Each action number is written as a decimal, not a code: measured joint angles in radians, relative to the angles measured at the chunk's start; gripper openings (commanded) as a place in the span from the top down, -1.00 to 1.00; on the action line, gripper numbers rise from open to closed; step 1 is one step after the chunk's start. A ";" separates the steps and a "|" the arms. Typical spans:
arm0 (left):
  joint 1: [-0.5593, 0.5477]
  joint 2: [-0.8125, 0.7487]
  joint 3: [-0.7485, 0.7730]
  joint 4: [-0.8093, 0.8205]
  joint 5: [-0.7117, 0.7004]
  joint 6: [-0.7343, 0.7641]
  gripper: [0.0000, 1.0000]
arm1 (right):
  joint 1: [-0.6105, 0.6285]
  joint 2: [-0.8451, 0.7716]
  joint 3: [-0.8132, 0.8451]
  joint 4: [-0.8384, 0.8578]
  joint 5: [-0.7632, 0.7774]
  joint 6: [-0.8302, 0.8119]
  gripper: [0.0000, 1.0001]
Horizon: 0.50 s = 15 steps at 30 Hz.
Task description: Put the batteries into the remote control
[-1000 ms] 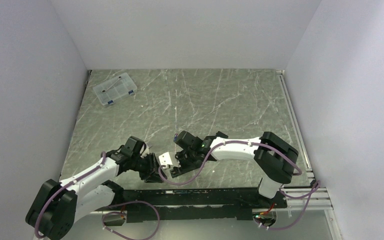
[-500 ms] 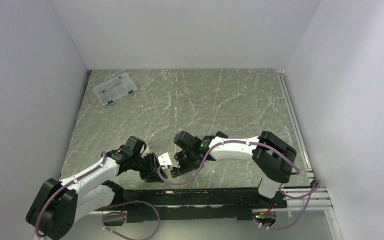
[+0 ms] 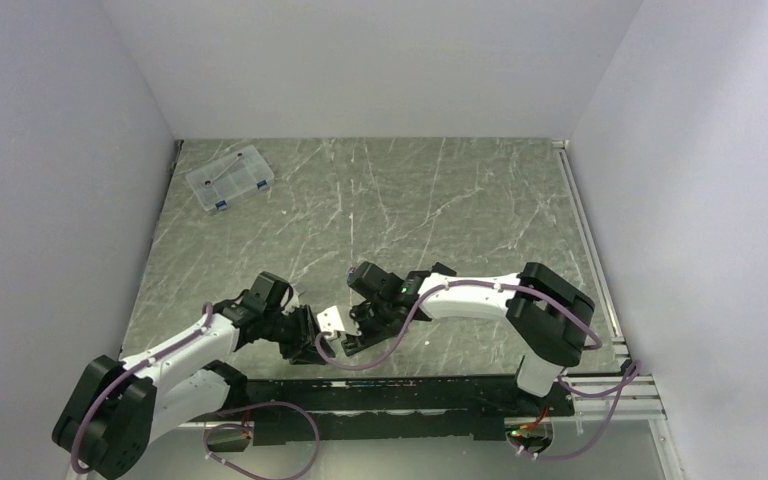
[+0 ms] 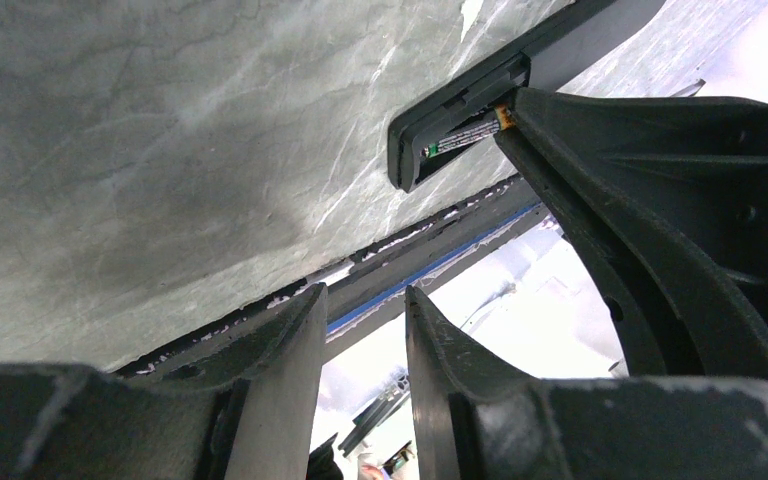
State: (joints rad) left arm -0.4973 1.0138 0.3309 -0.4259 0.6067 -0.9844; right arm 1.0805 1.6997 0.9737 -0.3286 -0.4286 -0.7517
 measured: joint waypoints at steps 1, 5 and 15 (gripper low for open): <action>0.000 0.000 0.000 0.001 0.000 0.000 0.19 | 0.000 -0.004 0.000 -0.007 0.005 0.000 0.97; 0.000 0.008 0.000 0.003 0.002 0.001 0.20 | 0.000 -0.031 0.000 -0.040 0.031 0.000 0.97; 0.000 0.069 0.000 0.040 0.006 0.003 0.26 | 0.000 -0.084 0.000 -0.064 0.069 -0.001 0.98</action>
State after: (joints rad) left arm -0.4973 1.0824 0.3309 -0.3855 0.6128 -0.9813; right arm 1.0805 1.6154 0.9737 -0.3927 -0.3599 -0.7525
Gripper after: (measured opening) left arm 0.401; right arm 0.121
